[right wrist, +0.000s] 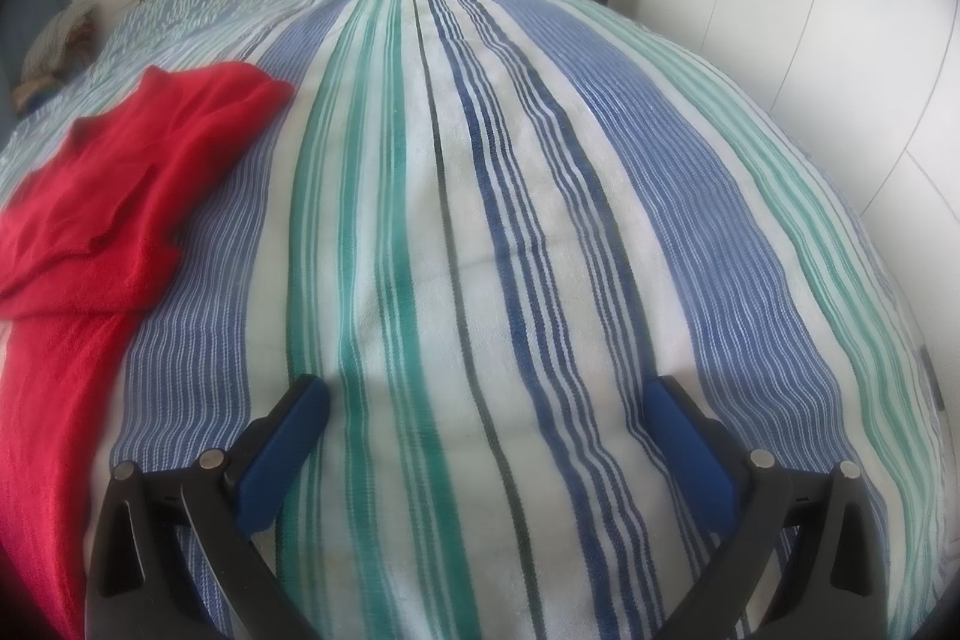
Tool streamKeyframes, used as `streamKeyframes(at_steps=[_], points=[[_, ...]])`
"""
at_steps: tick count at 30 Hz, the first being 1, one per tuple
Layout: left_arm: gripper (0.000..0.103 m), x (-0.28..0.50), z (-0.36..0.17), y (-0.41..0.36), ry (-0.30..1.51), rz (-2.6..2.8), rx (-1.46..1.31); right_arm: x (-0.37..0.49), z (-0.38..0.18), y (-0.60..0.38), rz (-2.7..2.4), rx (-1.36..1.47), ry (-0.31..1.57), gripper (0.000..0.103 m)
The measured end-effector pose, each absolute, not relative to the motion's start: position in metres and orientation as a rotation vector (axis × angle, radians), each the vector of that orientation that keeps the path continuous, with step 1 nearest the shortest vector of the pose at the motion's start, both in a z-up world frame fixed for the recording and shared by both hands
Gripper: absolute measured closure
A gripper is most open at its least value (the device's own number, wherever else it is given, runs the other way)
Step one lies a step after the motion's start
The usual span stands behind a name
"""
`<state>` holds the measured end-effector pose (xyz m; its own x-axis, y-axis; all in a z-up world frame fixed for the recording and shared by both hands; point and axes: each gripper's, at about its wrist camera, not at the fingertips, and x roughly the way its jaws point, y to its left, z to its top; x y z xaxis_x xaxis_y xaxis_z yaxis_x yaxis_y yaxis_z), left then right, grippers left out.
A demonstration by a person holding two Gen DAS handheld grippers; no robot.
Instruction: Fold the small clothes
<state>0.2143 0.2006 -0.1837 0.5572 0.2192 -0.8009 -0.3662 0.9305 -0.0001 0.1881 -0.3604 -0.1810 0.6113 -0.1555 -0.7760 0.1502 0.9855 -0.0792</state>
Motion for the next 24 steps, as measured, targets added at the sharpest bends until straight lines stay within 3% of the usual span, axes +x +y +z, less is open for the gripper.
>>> streamKeyframes(at_steps=[14,24], points=[[0.0,0.214,-0.181,0.203,0.924,0.34,-0.201,0.181,-0.182,-0.364,-0.168,0.008,0.876,0.0],[0.001,0.186,-0.163,0.197,1.054,0.196,-0.2,0.183,-0.18,-0.363,-0.175,-0.004,0.89,0.0]])
